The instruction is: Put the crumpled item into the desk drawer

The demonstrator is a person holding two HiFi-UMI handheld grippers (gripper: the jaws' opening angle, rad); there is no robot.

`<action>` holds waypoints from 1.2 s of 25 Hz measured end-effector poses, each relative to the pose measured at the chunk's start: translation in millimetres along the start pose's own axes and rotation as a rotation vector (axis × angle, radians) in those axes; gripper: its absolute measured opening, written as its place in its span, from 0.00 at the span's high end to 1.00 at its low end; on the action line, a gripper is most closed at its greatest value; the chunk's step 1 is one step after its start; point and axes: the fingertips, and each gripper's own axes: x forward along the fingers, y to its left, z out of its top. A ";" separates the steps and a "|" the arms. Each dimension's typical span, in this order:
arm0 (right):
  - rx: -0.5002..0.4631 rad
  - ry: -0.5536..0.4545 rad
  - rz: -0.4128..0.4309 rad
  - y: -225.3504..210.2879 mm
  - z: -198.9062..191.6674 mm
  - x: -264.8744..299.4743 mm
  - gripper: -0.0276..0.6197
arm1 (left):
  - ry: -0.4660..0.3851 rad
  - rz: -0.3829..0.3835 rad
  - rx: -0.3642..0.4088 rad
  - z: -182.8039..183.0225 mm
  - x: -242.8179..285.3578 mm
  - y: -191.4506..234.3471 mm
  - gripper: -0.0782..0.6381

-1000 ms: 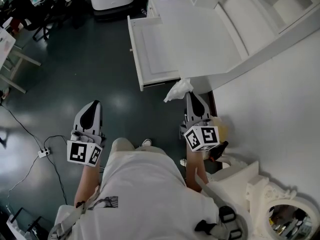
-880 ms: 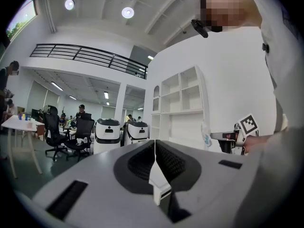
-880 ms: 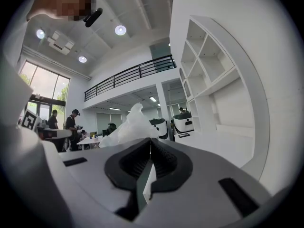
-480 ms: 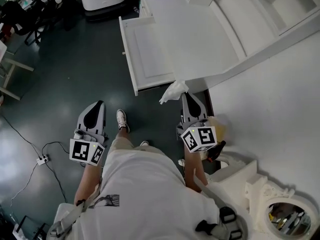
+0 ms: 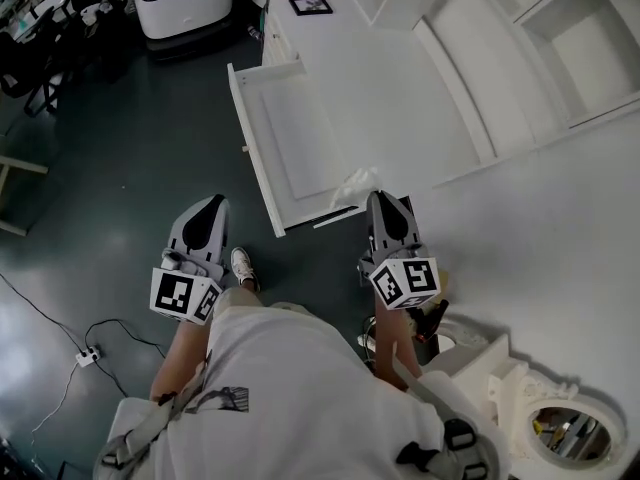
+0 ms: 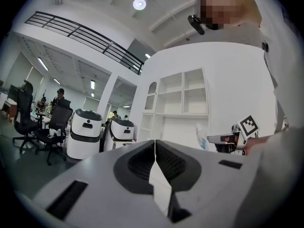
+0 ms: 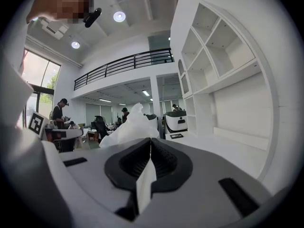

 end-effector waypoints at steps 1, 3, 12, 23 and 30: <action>-0.002 0.000 -0.003 3.9 4.2 13.7 0.94 | 0.000 -0.008 -0.004 2.2 7.2 12.3 0.86; -0.004 0.003 -0.008 13.1 10.7 39.0 0.94 | 0.004 -0.027 -0.011 6.2 19.3 35.6 0.86; -0.015 0.024 -0.087 32.1 18.4 94.4 0.93 | 0.027 -0.126 -0.040 4.8 66.5 102.0 0.87; -0.023 0.051 -0.173 7.4 14.9 89.7 0.93 | 0.055 -0.212 -0.099 -15.1 101.0 86.4 0.87; -0.002 0.037 -0.137 -16.7 12.9 107.1 0.93 | 0.050 -0.189 -0.058 -9.8 127.0 77.6 0.86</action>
